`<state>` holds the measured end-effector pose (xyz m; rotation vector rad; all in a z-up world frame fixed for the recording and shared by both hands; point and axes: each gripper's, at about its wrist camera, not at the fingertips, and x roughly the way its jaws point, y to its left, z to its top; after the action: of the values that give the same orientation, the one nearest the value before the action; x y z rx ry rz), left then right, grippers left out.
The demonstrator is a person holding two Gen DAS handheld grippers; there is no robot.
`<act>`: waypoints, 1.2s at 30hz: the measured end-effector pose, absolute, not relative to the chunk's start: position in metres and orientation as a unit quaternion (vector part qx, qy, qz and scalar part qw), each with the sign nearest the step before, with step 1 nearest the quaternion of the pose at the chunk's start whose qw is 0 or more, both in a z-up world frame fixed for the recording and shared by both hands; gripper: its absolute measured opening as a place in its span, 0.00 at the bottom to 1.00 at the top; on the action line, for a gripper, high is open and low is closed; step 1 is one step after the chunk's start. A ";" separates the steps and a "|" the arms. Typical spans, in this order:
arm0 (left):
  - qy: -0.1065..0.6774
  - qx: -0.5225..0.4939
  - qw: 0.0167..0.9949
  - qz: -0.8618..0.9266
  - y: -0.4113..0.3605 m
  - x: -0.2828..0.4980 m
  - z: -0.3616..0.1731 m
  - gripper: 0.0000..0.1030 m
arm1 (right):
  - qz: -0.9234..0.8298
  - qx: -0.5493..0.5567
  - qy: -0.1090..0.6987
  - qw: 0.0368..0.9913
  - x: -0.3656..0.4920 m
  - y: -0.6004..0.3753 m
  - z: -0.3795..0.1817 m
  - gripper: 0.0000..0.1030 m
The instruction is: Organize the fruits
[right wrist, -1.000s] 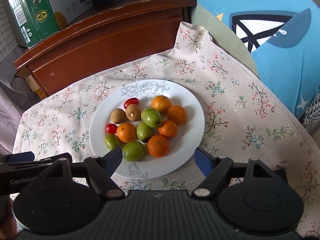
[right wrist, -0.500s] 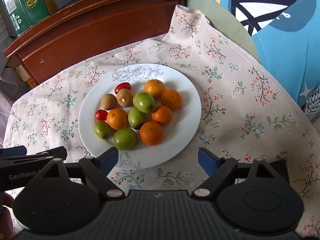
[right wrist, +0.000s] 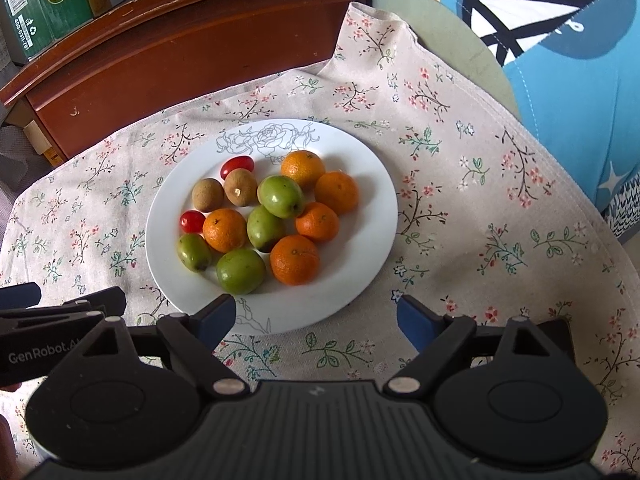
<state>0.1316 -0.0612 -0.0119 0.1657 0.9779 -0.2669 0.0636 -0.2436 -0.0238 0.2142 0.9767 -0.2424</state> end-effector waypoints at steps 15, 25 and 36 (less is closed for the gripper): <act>0.462 0.107 0.873 -0.115 -0.064 0.130 -0.011 0.92 | -0.120 0.087 0.473 0.868 0.065 -0.240 -0.026 0.85; 0.454 0.126 0.875 -0.111 -0.068 0.127 -0.013 0.92 | -0.123 0.082 0.476 0.867 0.065 -0.239 -0.028 0.85; 0.450 0.136 0.876 -0.109 -0.068 0.127 -0.013 0.92 | -0.122 0.079 0.479 0.865 0.066 -0.239 -0.029 0.85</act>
<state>0.1267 -0.0684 -0.0125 0.2847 0.9383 -0.2277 0.0663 -0.2387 -0.0287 0.1655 1.0045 -0.2558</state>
